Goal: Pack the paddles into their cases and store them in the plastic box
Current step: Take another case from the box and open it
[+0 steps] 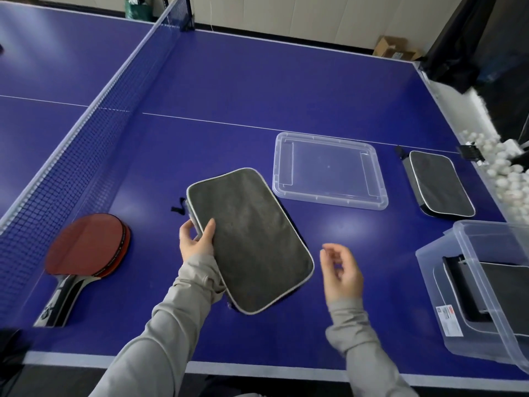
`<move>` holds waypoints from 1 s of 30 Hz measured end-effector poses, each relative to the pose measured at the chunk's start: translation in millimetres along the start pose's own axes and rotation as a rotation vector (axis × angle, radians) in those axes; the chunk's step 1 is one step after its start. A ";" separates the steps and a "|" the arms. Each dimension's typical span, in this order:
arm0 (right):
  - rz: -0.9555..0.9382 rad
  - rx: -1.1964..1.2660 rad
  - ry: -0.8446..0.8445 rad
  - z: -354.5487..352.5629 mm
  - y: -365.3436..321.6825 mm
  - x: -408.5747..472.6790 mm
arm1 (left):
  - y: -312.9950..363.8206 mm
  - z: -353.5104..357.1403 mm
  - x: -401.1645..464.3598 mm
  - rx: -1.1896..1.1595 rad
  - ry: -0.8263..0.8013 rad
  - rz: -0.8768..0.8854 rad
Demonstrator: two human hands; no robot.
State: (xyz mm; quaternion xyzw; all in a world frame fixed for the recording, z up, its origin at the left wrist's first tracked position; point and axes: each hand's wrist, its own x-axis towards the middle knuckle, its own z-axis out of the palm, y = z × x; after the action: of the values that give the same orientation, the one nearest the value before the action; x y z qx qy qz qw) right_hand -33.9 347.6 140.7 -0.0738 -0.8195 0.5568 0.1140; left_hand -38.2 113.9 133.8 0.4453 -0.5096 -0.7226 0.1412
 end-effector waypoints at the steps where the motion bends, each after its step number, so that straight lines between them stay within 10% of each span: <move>1: 0.063 -0.001 -0.024 -4.2 5.1 12.5 | -1.1 -2.0 1.1 0.008 -0.082 -0.004; 9: 0.568 0.296 -0.507 -0.9 24.2 30.1 | -12.2 -0.9 0.3 0.099 -0.394 -0.051; 15: 0.280 0.143 -0.399 0.8 -8.4 15.8 | -13.5 18.1 -19.2 0.441 -0.312 0.029; 20: -0.041 -0.182 -0.253 11.8 -33.2 -4.7 | -14.2 44.7 -79.5 0.404 -0.594 -0.009; 30: -0.119 -0.272 -0.352 17.3 -23.0 -20.7 | -19.0 33.9 -91.3 0.368 -0.558 -0.137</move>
State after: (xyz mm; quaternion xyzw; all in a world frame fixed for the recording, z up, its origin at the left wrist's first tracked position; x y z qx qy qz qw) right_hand -18.4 318.5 153.8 0.0583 -0.8970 0.4380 -0.0089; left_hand -8.6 203.0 165.9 0.2814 -0.6196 -0.7202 -0.1353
